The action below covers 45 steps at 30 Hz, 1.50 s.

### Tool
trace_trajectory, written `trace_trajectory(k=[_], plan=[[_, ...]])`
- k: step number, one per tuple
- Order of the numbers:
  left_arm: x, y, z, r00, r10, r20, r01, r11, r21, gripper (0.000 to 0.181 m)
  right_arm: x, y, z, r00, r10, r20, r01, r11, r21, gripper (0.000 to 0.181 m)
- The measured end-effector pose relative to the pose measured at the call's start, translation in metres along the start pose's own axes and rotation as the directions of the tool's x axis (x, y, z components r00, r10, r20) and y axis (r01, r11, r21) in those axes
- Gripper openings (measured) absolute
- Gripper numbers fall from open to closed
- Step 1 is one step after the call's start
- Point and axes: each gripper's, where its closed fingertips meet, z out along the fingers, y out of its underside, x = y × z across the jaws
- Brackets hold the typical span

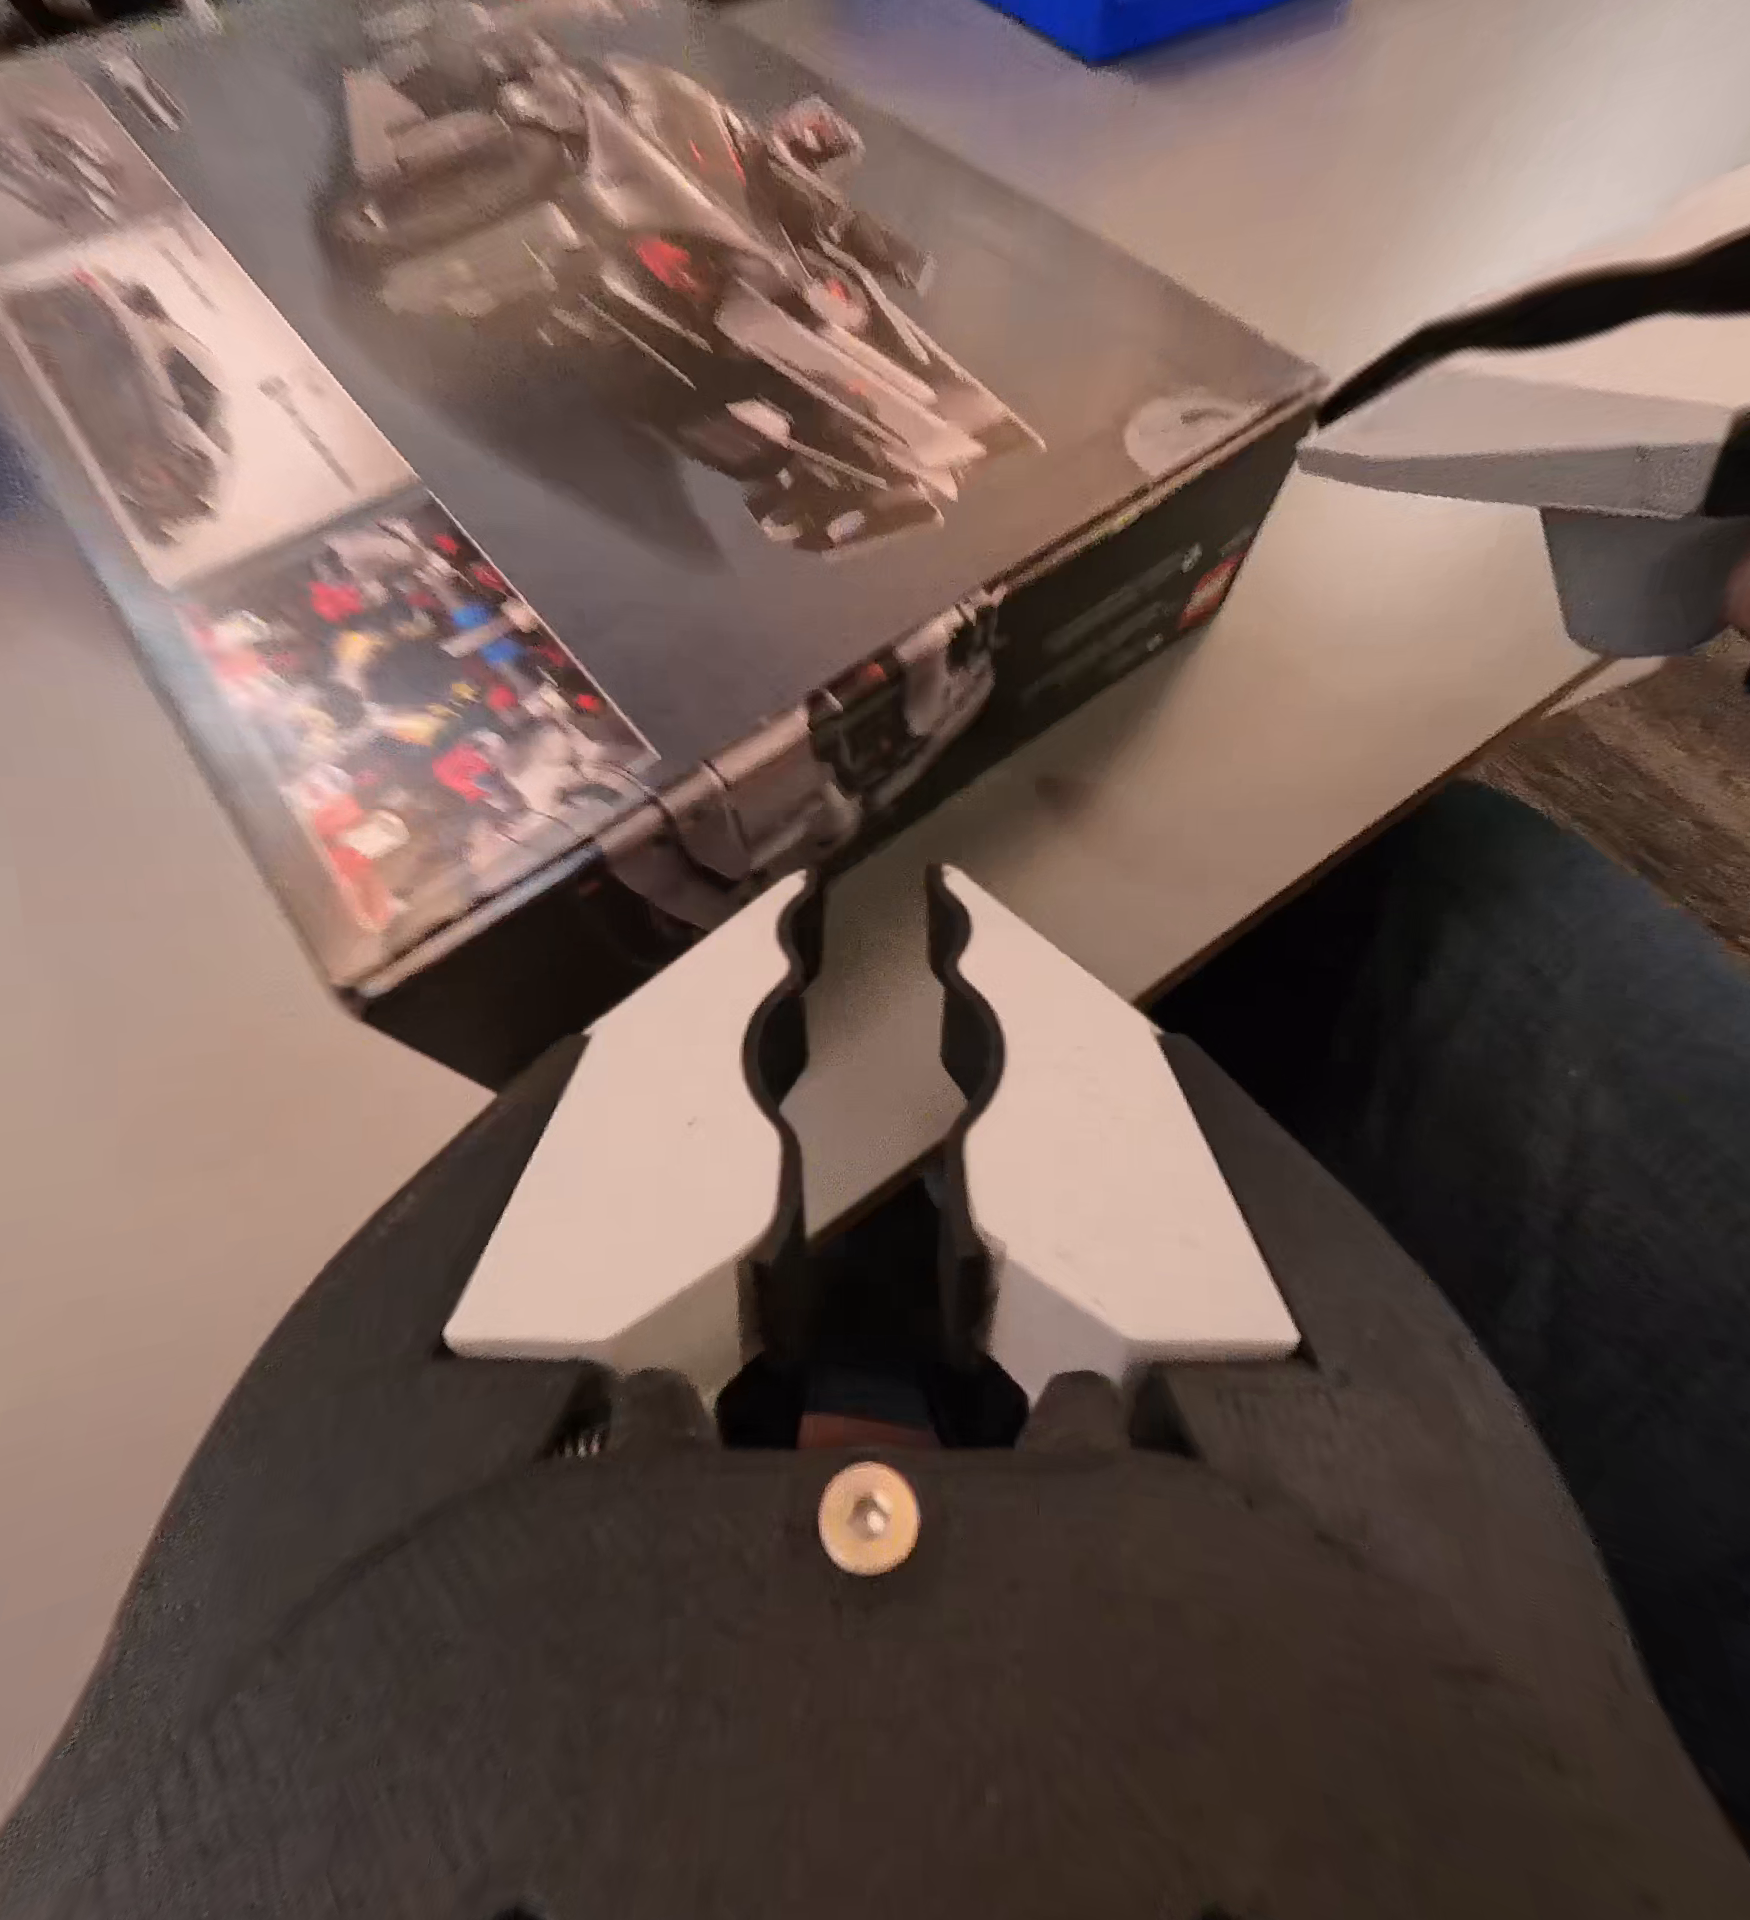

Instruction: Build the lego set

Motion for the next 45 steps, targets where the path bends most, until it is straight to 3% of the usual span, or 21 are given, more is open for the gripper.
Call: trace_trajectory(k=[3,8,12,16,20,26,32,43,45], plan=[[-0.017,-0.023,-0.012,0.994,0.097,0.043,-0.1,0.992,0.072,0.039,0.005,-0.001,-0.003,0.994,-0.095,0.059,0.095,0.995,0.008,0.027],[-0.036,-0.033,-0.019,0.958,0.279,0.064,-0.283,0.957,0.06,0.063,-0.001,0.013,-0.002,0.958,-0.253,0.132,0.261,0.964,-0.046,0.046],[-0.039,-0.033,-0.02,0.939,0.343,-0.009,-0.342,0.938,0.05,0.062,-0.011,0.016,-0.005,0.91,-0.363,0.2,0.377,0.925,-0.039,0.051],[-0.025,-0.03,-0.019,0.867,0.479,-0.14,-0.477,0.878,0.047,0.059,-0.007,0.017,-0.008,0.88,-0.4,0.258,0.423,0.905,-0.038,0.057],[-0.031,-0.037,-0.004,0.76,0.645,-0.079,-0.645,0.763,0.028,0.067,-0.007,0.007,-0.005,0.821,-0.49,0.292,0.504,0.863,0.028,0.055],[-0.03,-0.025,0.024,0.738,0.646,-0.193,-0.657,0.754,0.012,0.068,-0.003,0.01,0.013,0.726,-0.624,0.29,0.643,0.765,0.034,0.049],[-0.041,-0.012,0.04,0.721,0.672,-0.171,-0.68,0.733,0.012,0.064,0.0,0.024,0.025,0.652,-0.7,0.292,0.726,0.687,0.023,0.043],[-0.042,-0.011,0.041,0.724,0.676,-0.14,-0.676,0.735,0.053,0.06,0.007,0.023,0.034,0.484,-0.867,0.124,0.871,0.491,0.031,0.033],[-0.042,-0.012,0.041,0.722,0.68,-0.13,-0.679,0.732,0.057,0.059,0.008,0.023,0.034,0.485,-0.867,0.118,0.871,0.491,0.025,0.032]])
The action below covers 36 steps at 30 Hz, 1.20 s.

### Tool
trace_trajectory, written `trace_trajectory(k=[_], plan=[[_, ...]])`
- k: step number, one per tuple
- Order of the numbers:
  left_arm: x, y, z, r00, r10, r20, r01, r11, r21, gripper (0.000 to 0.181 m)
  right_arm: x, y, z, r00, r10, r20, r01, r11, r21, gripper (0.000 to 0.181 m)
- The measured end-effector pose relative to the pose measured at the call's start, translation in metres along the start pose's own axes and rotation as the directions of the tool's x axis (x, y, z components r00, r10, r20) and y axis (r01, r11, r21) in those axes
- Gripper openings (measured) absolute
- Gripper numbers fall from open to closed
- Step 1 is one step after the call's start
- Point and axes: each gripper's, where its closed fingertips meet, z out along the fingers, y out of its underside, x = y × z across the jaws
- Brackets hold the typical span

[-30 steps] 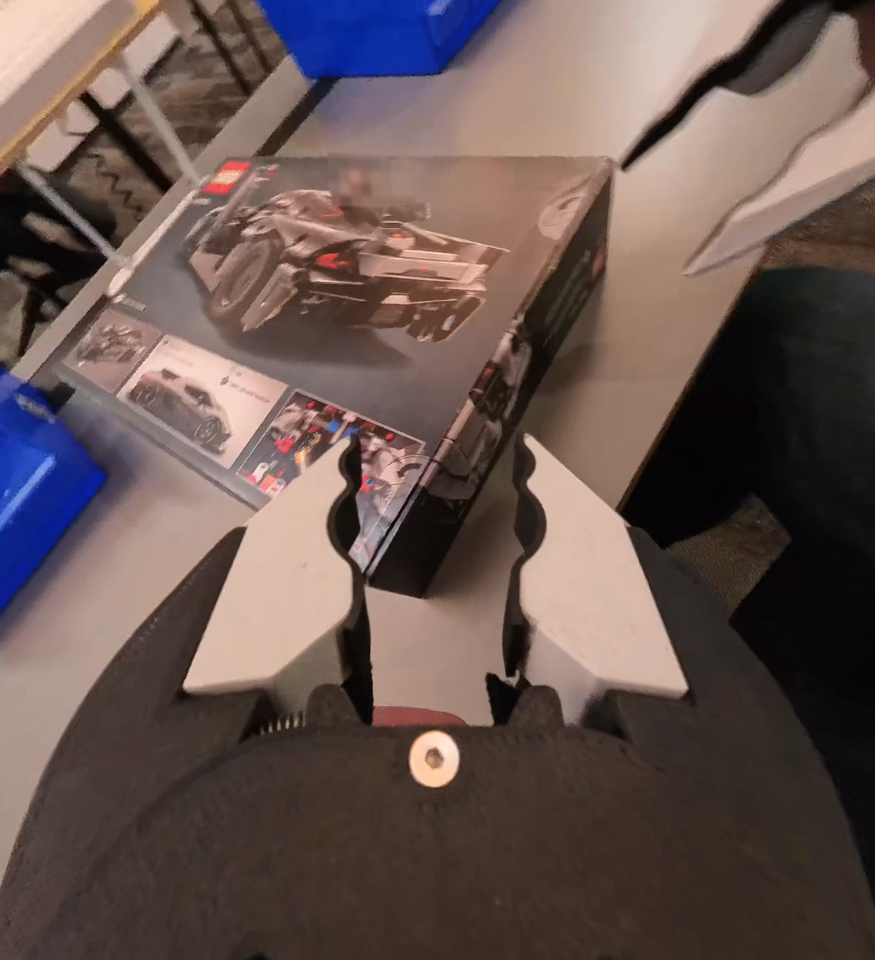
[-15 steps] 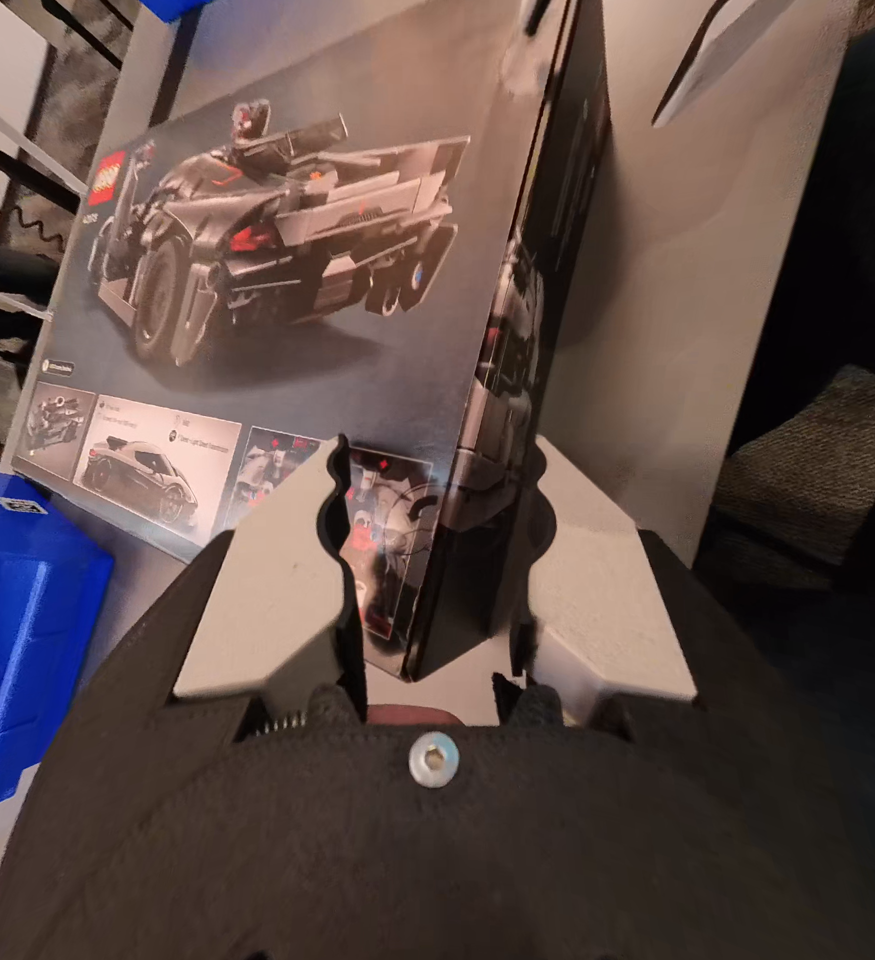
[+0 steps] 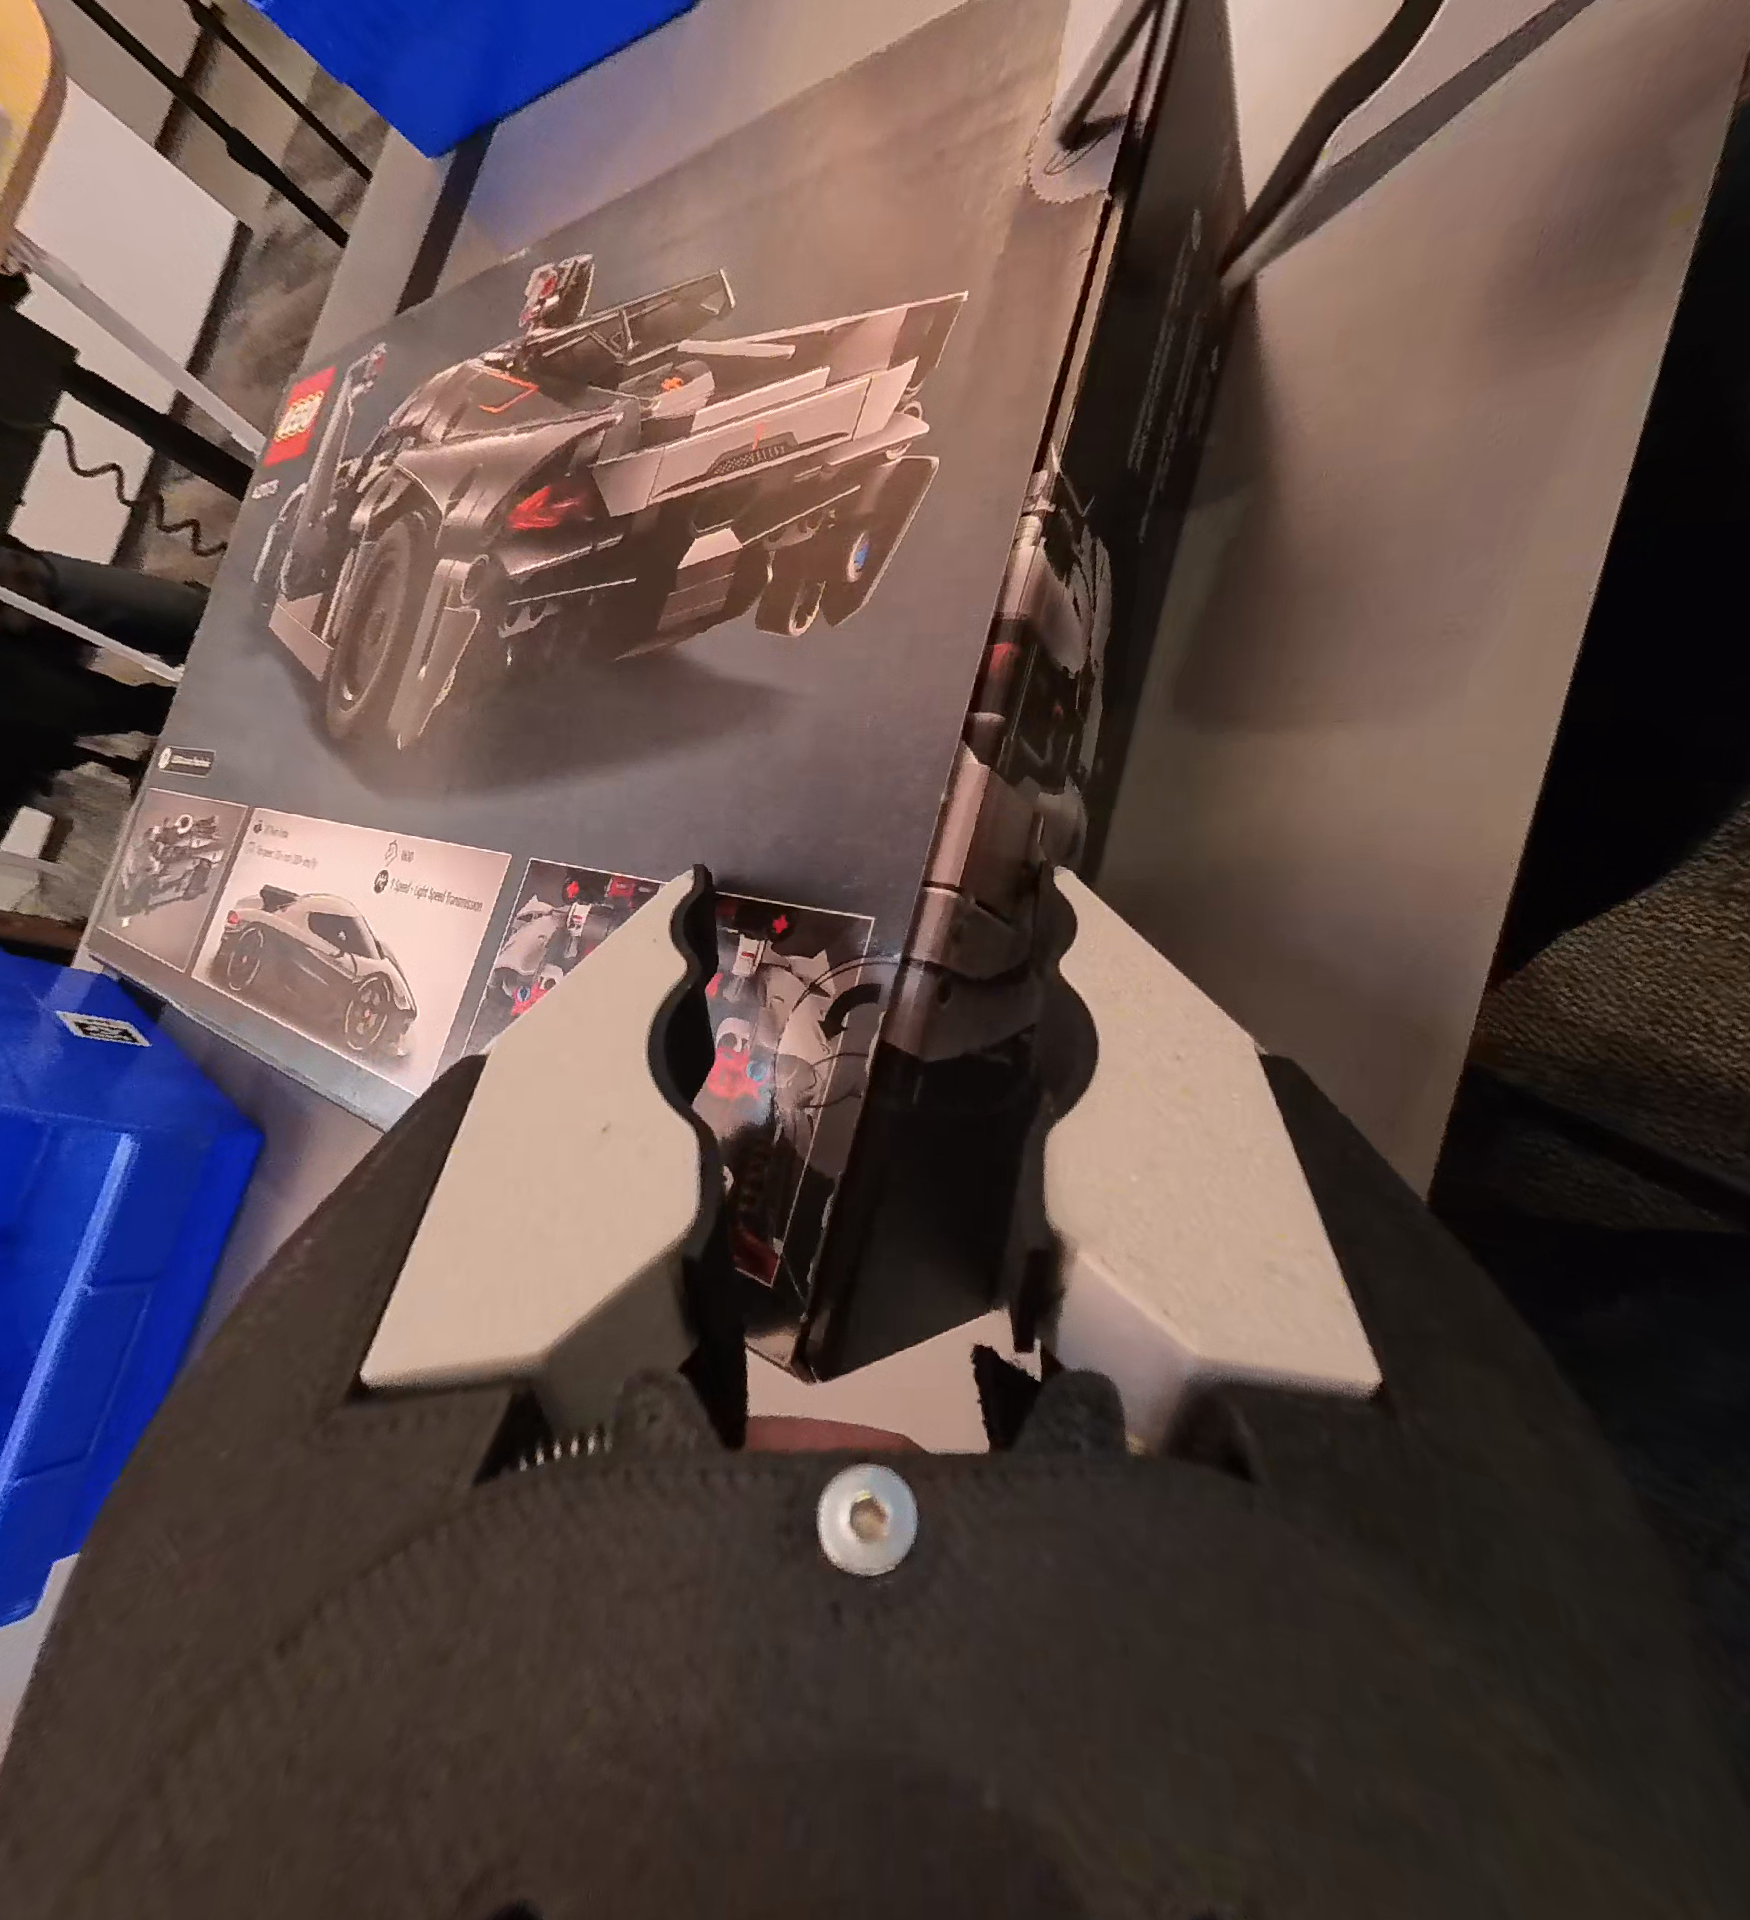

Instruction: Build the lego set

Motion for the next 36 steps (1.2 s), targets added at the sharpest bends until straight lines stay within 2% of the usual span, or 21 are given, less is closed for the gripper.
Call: trace_trajectory(k=[6,15,22,32,36], plan=[[0.0,0.003,-0.003,0.998,0.055,0.035,-0.055,0.998,-0.008,0.059,-0.001,0.003,0.002,0.996,-0.086,-0.014,0.085,0.996,-0.038,0.036],[0.001,0.012,0.001,0.994,0.097,0.053,-0.095,0.995,-0.037,0.068,-0.003,0.004,0.004,0.998,-0.068,0.019,0.068,0.997,-0.036,0.039],[0.0,0.012,0.002,0.994,0.092,0.052,-0.089,0.995,-0.045,0.068,0.001,0.004,0.004,0.992,-0.121,0.041,0.123,0.991,-0.05,0.026],[0.0,0.012,0.003,0.994,0.095,0.051,-0.093,0.994,-0.049,0.068,0.001,0.005,0.004,0.979,-0.105,0.175,0.115,0.992,-0.051,0.023],[0.0,0.012,0.002,0.995,0.091,0.05,-0.089,0.995,-0.044,0.068,0.004,0.003,0.001,0.96,0.007,0.281,-0.006,1.0,-0.004,0.019]])
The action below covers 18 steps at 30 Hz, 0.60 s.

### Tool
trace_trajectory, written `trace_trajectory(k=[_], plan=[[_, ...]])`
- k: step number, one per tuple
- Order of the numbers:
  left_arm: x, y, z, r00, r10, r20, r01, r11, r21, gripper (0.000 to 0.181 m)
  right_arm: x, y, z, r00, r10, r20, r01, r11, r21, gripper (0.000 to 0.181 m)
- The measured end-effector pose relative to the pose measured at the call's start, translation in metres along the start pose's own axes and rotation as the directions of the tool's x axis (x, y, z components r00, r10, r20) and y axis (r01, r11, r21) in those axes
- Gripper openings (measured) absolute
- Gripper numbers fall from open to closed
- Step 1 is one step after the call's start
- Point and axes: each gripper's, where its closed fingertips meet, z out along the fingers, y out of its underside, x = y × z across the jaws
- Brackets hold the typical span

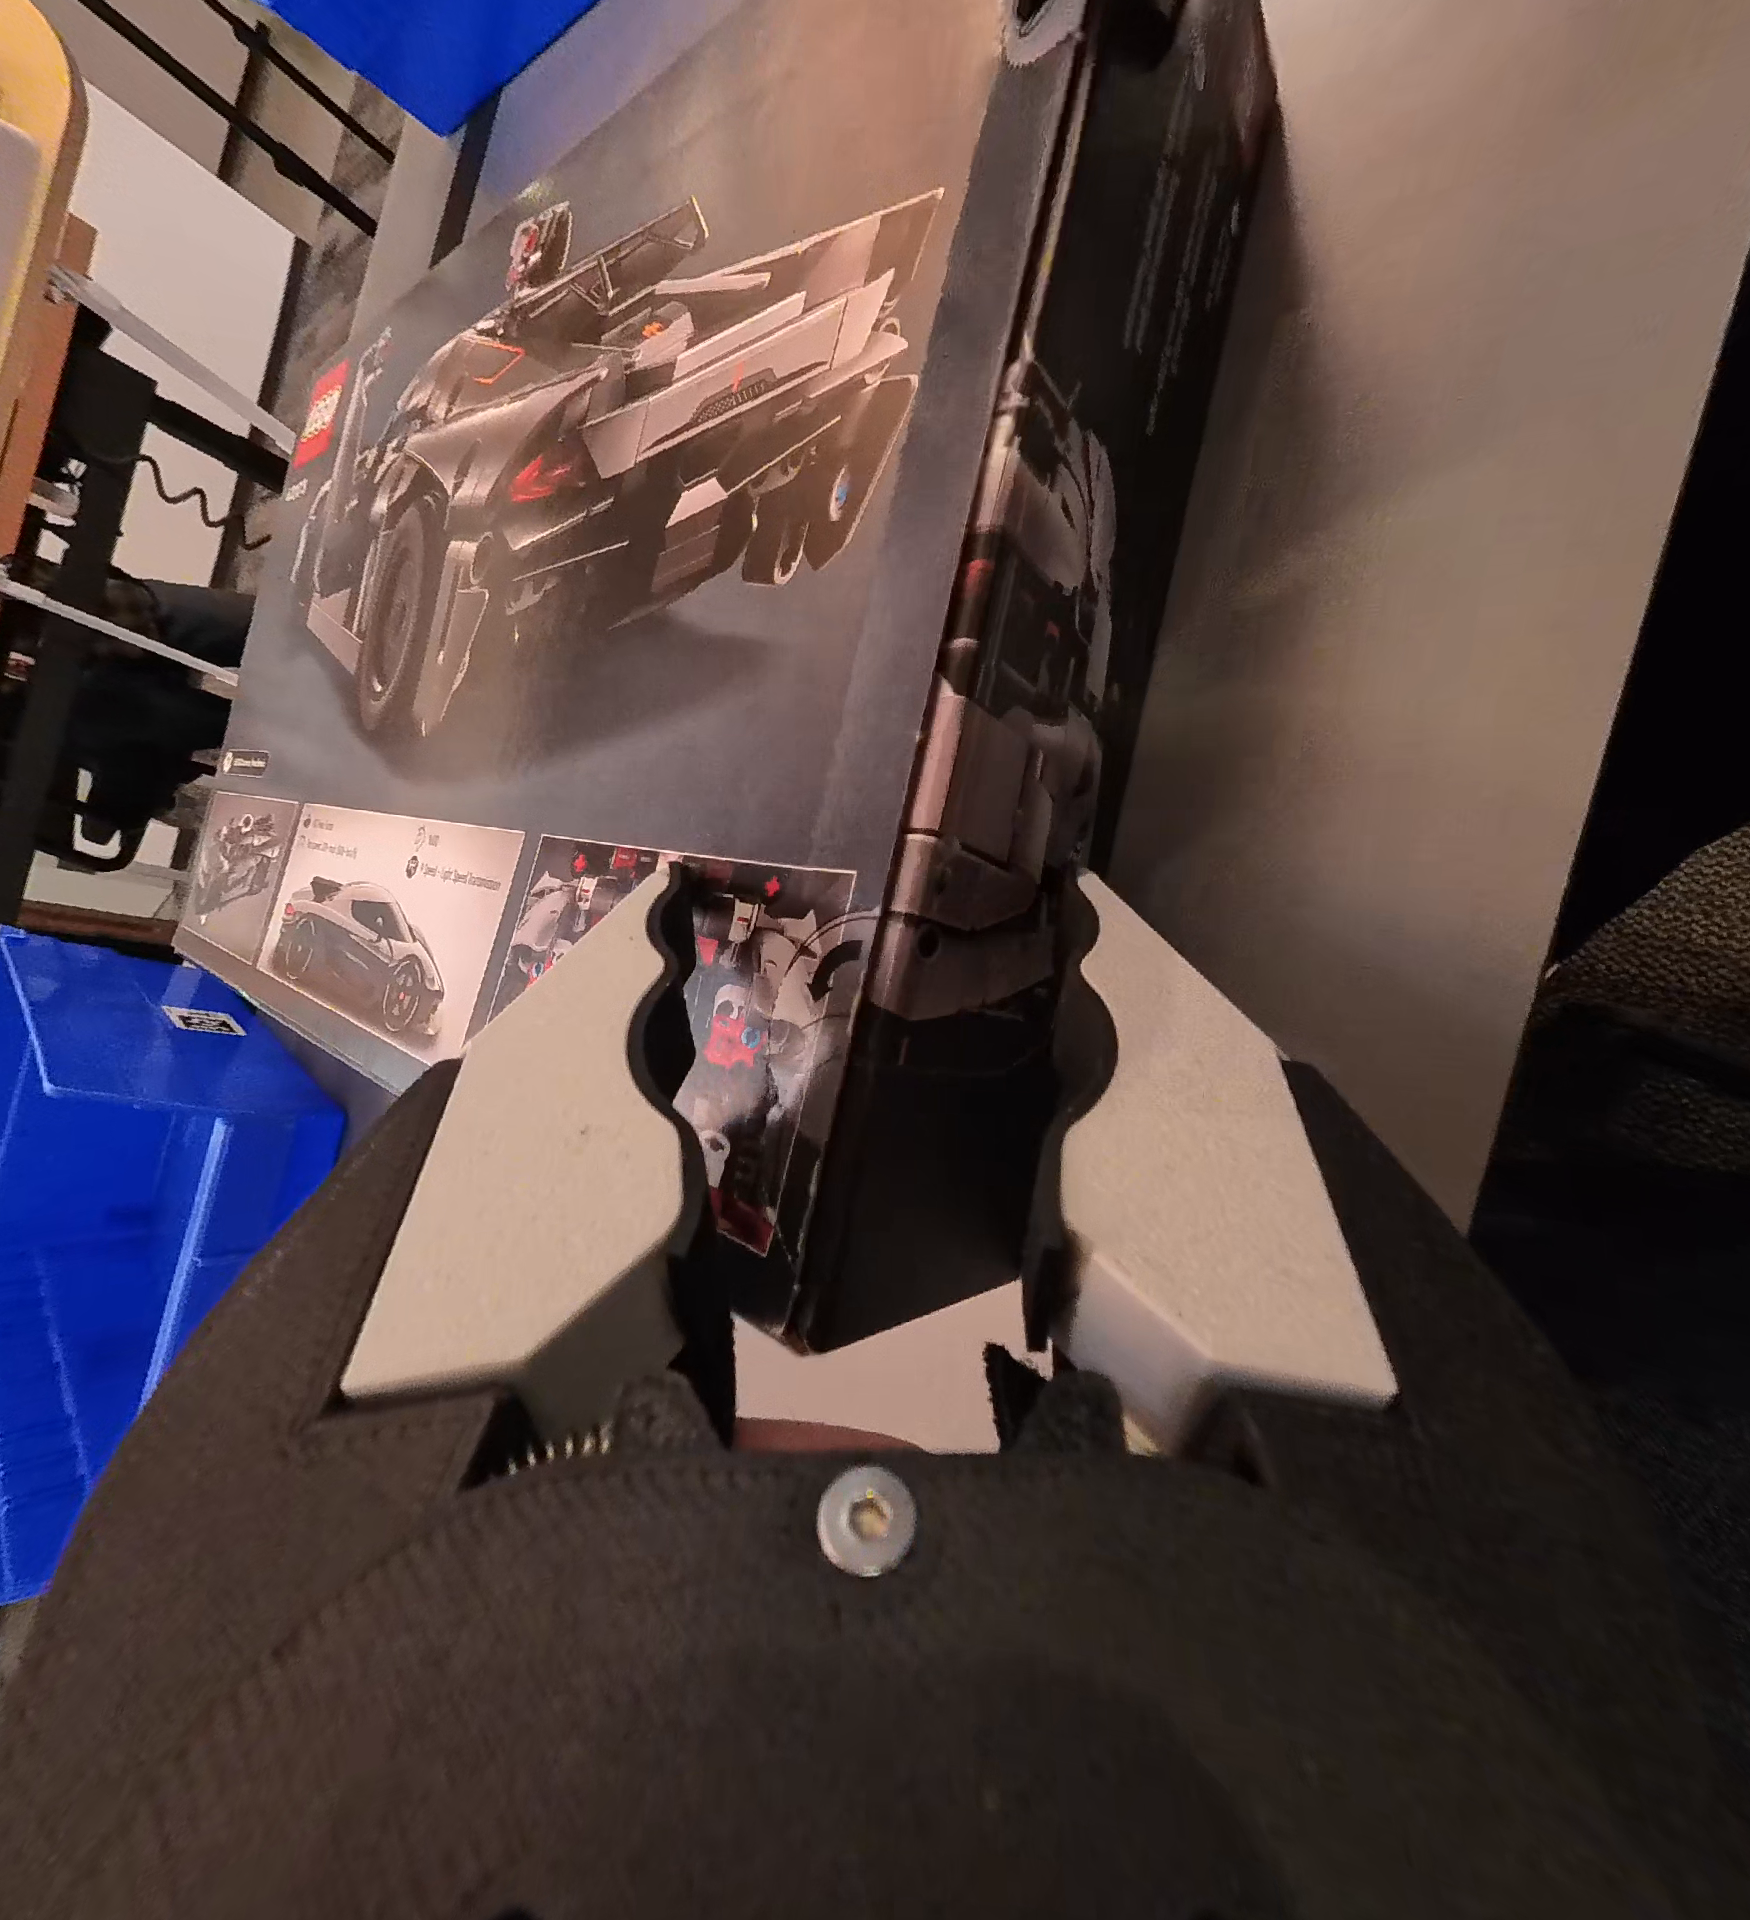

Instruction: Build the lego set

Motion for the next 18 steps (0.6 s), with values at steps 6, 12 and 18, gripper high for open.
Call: trace_trajectory(k=[6,12,18], plan=[[-0.002,0.0,-0.006,0.998,-0.043,-0.053,0.044,0.999,0.02,0.063,-0.001,-0.001,-0.002,0.999,0.031,0.043,-0.031,0.999,0.016,0.023],[-0.005,0.007,-0.013,0.996,-0.049,-0.08,0.053,0.998,0.044,0.06,0.002,-0.001,-0.003,0.993,0.056,0.106,-0.061,0.997,0.045,0.017],[-0.006,0.011,-0.017,0.995,-0.041,-0.096,0.047,0.997,0.06,0.058,0.003,-0.002,-0.005,0.984,0.131,0.117,-0.144,0.984,0.106,0.016]])
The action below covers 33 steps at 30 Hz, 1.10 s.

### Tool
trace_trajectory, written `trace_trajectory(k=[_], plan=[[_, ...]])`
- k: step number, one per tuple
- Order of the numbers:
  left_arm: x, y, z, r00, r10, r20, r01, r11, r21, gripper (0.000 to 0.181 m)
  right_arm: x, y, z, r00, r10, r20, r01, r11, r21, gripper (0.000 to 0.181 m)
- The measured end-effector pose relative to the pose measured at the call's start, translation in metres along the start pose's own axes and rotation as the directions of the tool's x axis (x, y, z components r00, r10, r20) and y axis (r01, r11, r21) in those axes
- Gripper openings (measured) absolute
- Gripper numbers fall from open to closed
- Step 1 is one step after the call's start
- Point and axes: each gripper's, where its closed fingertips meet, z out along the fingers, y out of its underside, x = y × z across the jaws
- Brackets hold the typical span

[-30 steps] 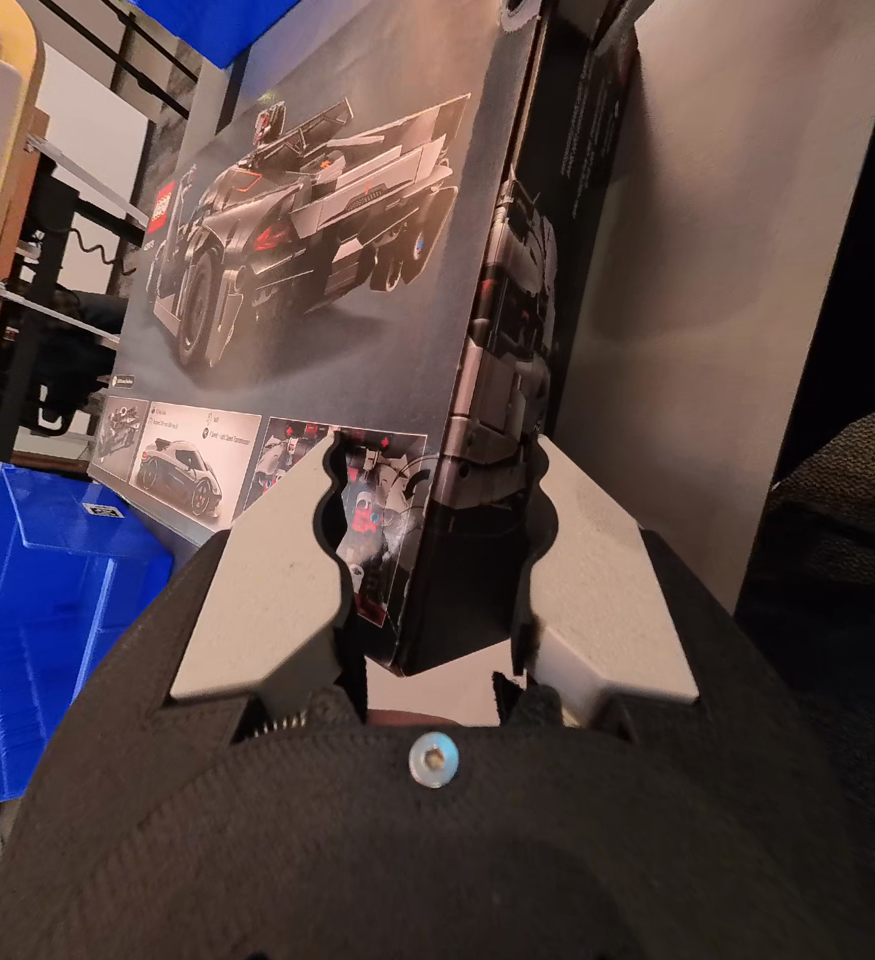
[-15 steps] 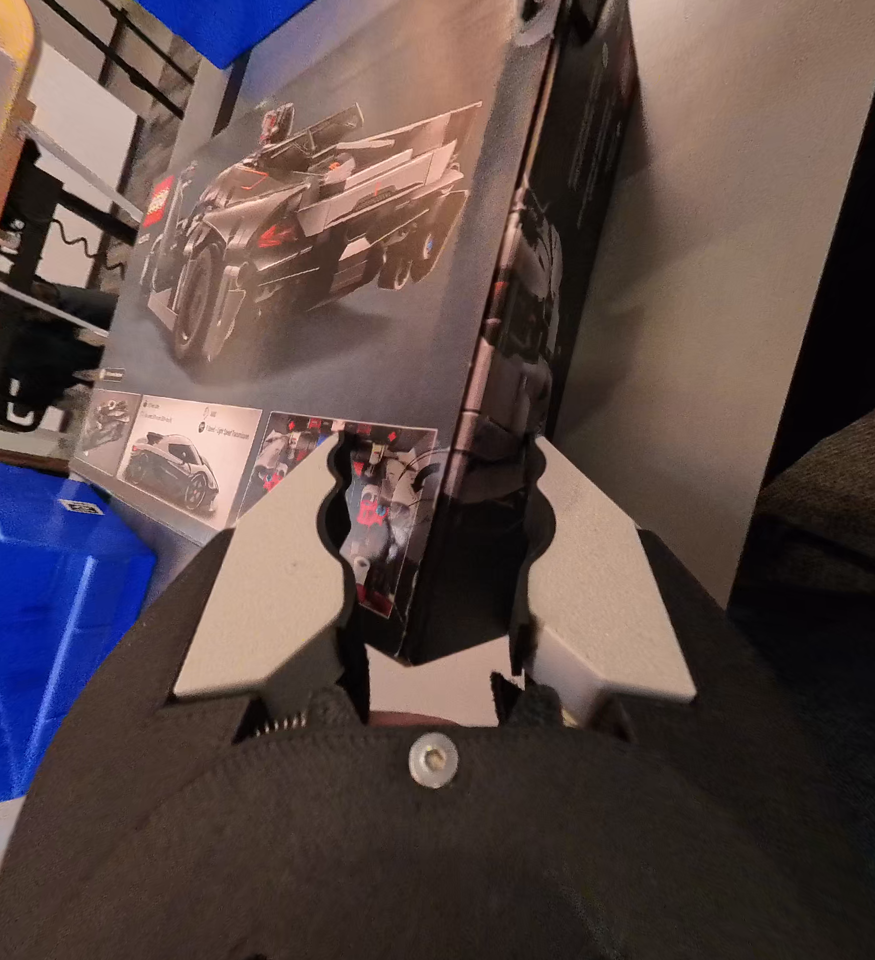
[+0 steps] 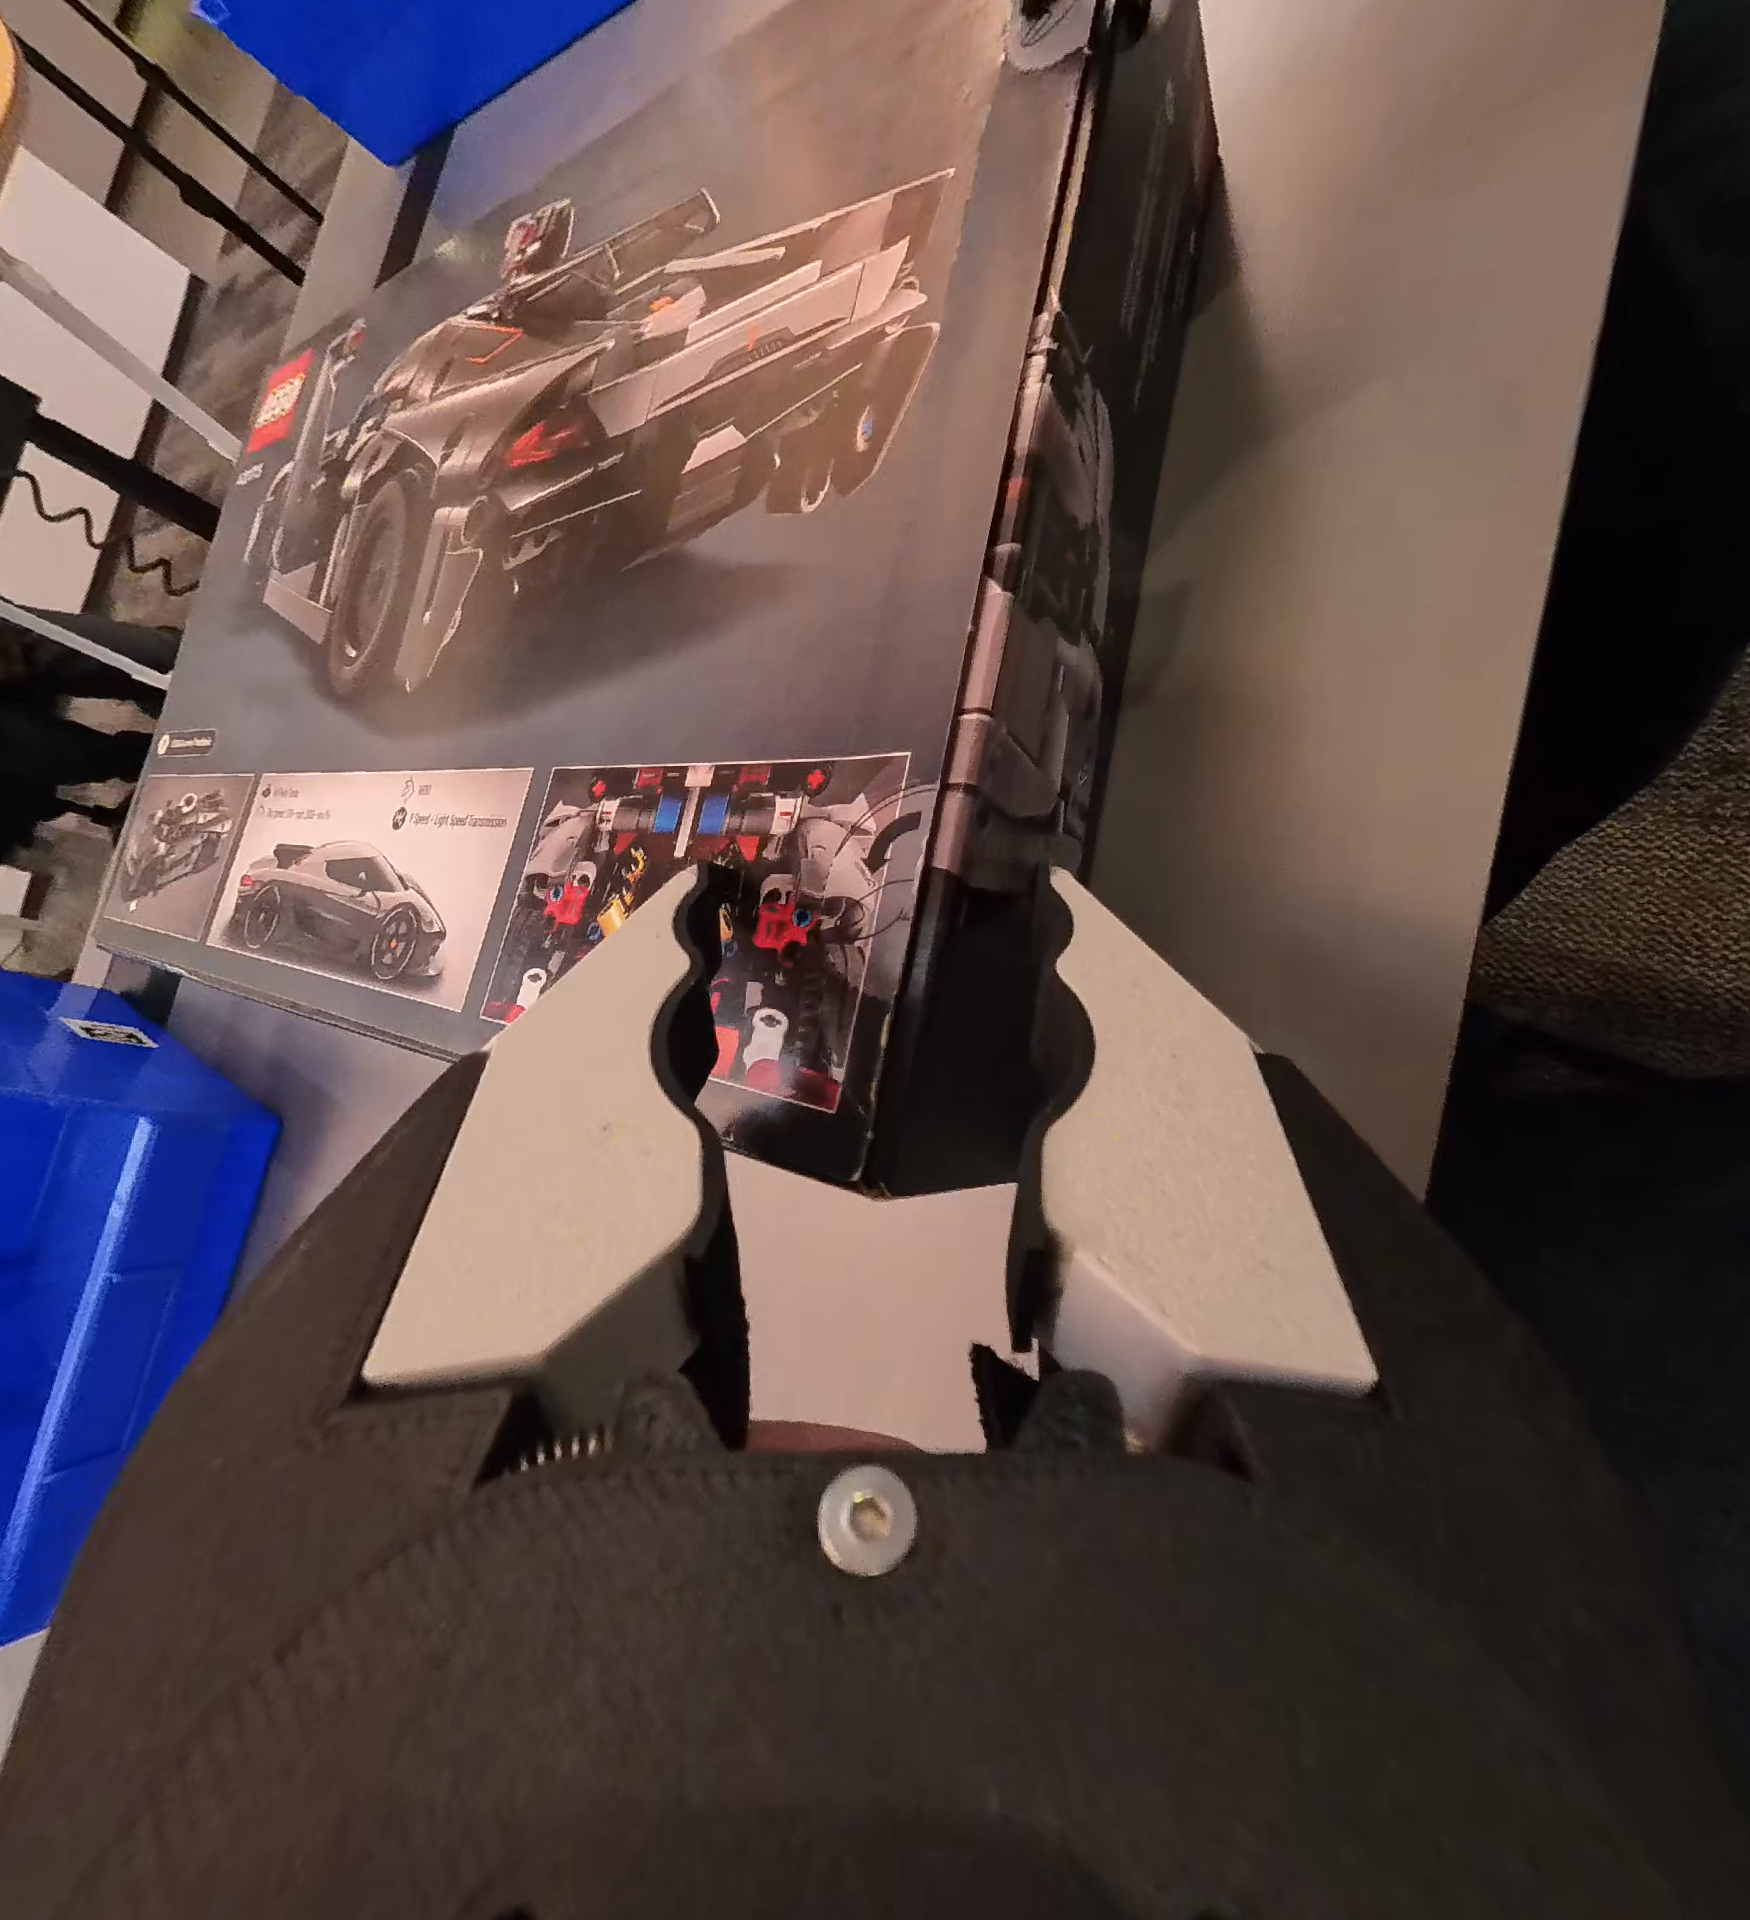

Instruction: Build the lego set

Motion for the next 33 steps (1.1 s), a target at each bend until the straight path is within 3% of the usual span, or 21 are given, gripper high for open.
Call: trace_trajectory(k=[7,21,33], plan=[[-0.0002,-0.0004,0.0,1.0,0.007,-0.026,-0.007,1.0,0.007,0.058,0.0001,0.0006,-0.0024,0.997,0.063,0.038,-0.064,0.997,0.049,0.015],[0.0012,-0.0007,0.0021,1.0,-0.001,-0.014,0.001,1.0,0.008,0.059,-0.0037,0.0041,0.0027,0.98,-0.193,-0.051,0.182,0.968,-0.172,0.013],[0.0027,-0.0007,0.005,1.0,0.003,0.003,-0.003,1.0,0.004,0.06,-0.0046,0.0046,0.0042,0.984,-0.125,0.129,0.15,0.967,-0.204,0.012]])
